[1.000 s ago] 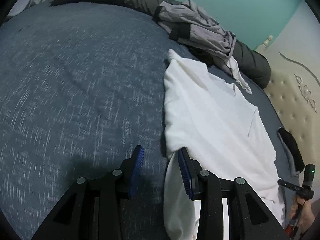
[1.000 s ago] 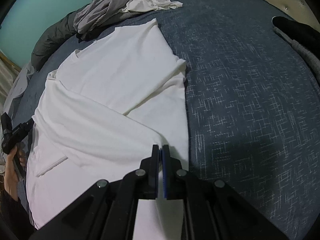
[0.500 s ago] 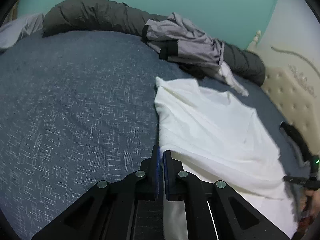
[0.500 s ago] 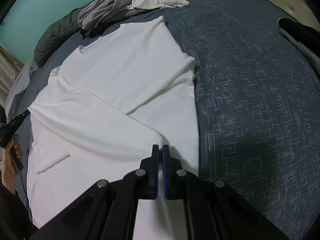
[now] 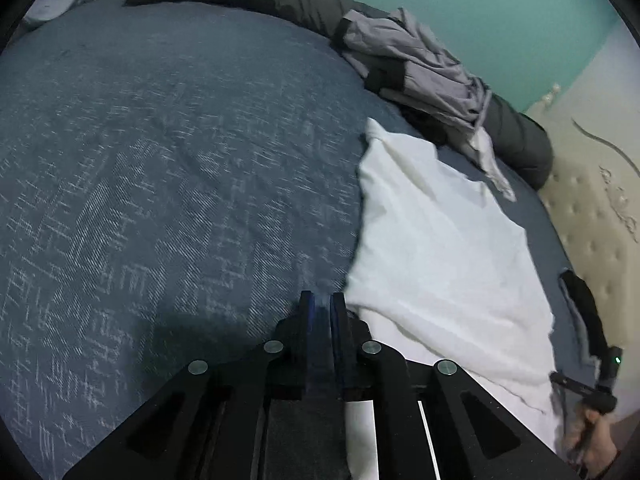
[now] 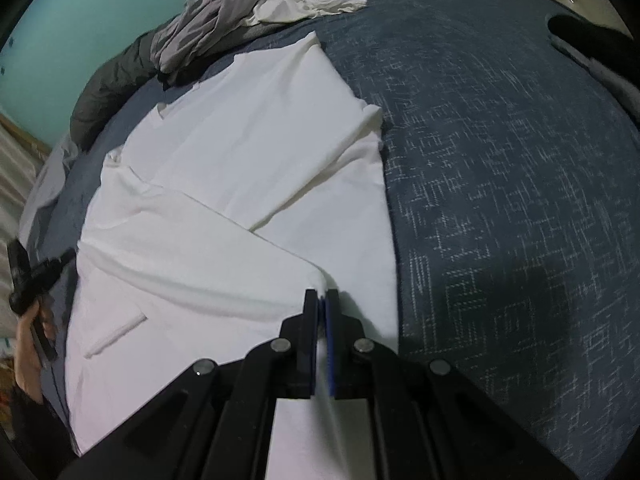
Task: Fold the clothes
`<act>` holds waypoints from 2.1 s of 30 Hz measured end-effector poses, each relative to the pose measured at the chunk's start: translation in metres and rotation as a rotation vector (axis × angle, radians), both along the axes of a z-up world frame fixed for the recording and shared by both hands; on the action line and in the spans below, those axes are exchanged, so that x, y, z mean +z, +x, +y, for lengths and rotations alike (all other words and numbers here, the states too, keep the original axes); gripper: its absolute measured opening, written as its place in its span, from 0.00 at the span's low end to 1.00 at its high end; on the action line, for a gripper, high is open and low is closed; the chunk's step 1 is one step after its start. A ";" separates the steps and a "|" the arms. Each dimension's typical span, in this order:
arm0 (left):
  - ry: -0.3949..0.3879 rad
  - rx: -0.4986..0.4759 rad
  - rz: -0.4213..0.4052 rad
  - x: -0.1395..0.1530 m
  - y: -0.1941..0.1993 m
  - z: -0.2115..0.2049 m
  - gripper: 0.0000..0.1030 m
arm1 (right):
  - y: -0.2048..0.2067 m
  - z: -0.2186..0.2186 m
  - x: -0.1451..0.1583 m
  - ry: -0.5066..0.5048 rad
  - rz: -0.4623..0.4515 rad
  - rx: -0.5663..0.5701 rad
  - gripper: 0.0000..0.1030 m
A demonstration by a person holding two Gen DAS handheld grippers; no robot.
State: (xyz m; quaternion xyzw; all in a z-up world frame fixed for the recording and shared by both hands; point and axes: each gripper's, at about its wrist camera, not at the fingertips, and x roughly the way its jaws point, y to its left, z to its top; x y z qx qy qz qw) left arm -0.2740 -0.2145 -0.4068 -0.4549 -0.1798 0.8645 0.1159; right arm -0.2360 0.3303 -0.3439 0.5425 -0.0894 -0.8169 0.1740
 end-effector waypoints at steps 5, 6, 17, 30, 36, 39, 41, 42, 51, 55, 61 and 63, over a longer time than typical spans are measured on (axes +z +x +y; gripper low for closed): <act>0.075 -0.047 -0.032 -0.010 0.006 0.011 0.14 | 0.007 0.005 0.003 -0.022 0.004 -0.013 0.03; 0.077 -0.055 -0.046 -0.013 0.006 0.013 0.15 | 0.009 0.006 0.004 -0.022 0.004 -0.011 0.03; 0.054 -0.059 -0.044 -0.012 0.014 0.014 0.00 | 0.026 0.029 0.013 -0.048 0.001 -0.041 0.03; -0.036 -0.191 -0.207 -0.002 0.112 0.019 0.27 | 0.083 0.053 0.022 -0.050 -0.098 0.055 0.36; -0.064 -0.218 -0.270 0.000 0.172 0.005 0.29 | 0.125 0.067 0.017 -0.030 -0.129 0.108 0.40; -0.072 -0.231 -0.295 0.001 0.200 0.001 0.31 | 0.140 0.076 0.016 -0.033 -0.130 0.115 0.40; -0.070 -0.246 -0.312 0.001 0.215 0.001 0.31 | 0.148 0.083 0.016 -0.048 -0.130 0.110 0.40; -0.064 -0.249 -0.319 0.001 0.222 0.002 0.32 | 0.152 0.087 0.016 -0.055 -0.130 0.107 0.40; -0.064 -0.284 -0.359 -0.009 0.263 0.009 0.36 | 0.176 0.099 0.016 -0.092 -0.128 0.112 0.40; -0.060 -0.287 -0.356 -0.014 0.270 0.009 0.36 | 0.188 0.097 0.012 -0.074 -0.128 0.136 0.38; -0.067 -0.297 -0.330 -0.010 0.278 0.012 0.04 | 0.197 0.092 0.014 -0.035 -0.102 0.160 0.04; -0.071 -0.308 -0.312 -0.001 0.281 0.016 0.03 | 0.197 0.093 0.021 -0.043 -0.086 0.156 0.03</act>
